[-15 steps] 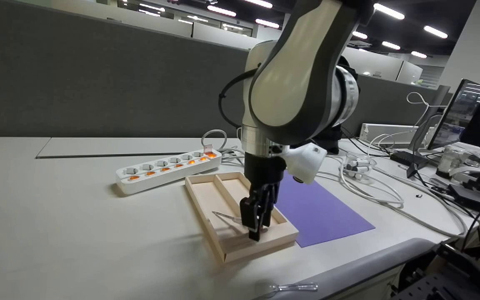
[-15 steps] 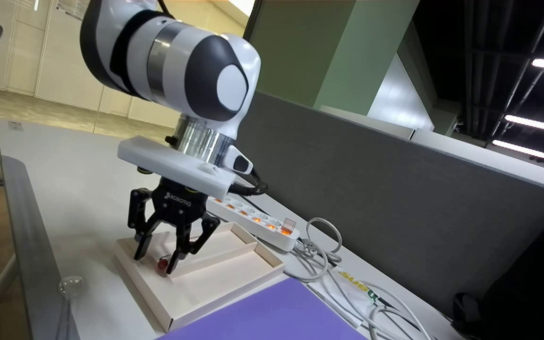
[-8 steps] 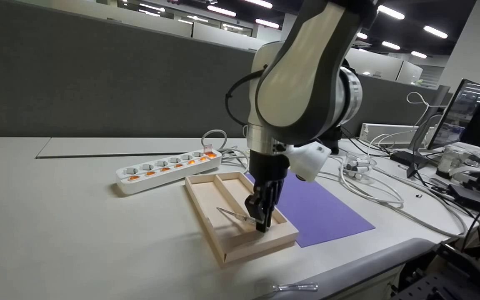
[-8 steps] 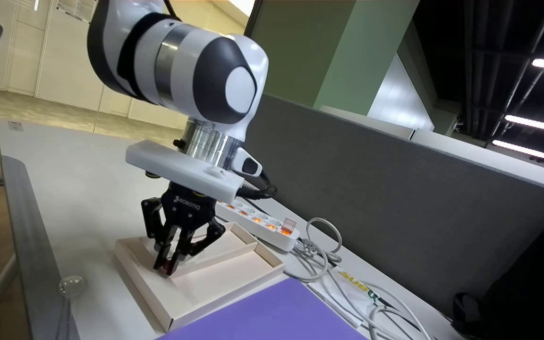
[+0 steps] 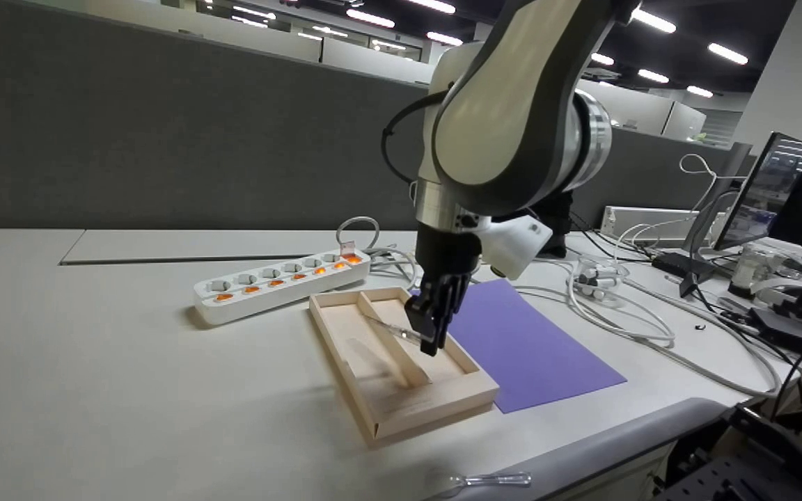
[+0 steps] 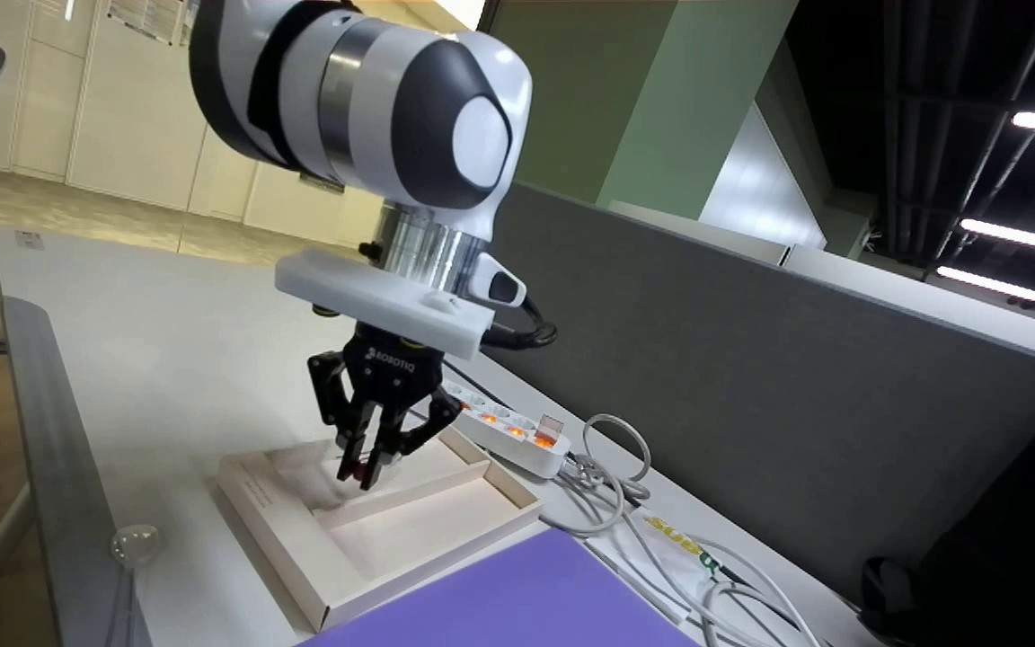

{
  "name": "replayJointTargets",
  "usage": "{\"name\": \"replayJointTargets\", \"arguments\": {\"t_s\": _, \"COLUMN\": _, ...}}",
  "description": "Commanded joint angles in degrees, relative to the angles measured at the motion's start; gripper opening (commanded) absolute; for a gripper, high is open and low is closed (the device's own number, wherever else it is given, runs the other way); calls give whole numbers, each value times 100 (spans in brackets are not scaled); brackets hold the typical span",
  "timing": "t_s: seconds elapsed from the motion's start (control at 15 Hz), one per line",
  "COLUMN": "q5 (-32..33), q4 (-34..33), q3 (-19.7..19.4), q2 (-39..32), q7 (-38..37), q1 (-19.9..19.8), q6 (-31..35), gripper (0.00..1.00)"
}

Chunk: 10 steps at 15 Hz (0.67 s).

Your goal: Remove the screwdriver from the tray and put it on the purple placemat

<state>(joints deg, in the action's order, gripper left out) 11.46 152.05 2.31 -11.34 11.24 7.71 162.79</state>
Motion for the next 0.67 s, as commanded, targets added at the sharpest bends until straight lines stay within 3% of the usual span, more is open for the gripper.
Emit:
{"name": "replayJointTargets", "arguments": {"t_s": 0.0, "q5": 253, "q4": 131, "q3": -136, "q2": 683, "q7": -284, "q1": -105, "q6": 63, "gripper": 4}}
{"name": "replayJointTargets", "arguments": {"t_s": 0.33, "q5": 866, "q4": 104, "q3": -456, "q2": 1137, "q7": -708, "q1": -463, "q6": 109, "gripper": 4}}
{"name": "replayJointTargets", "arguments": {"t_s": 0.6, "q5": 1093, "q4": 69, "q3": -588, "q2": 1017, "q7": -970, "q1": -811, "q6": 230, "gripper": 4}}
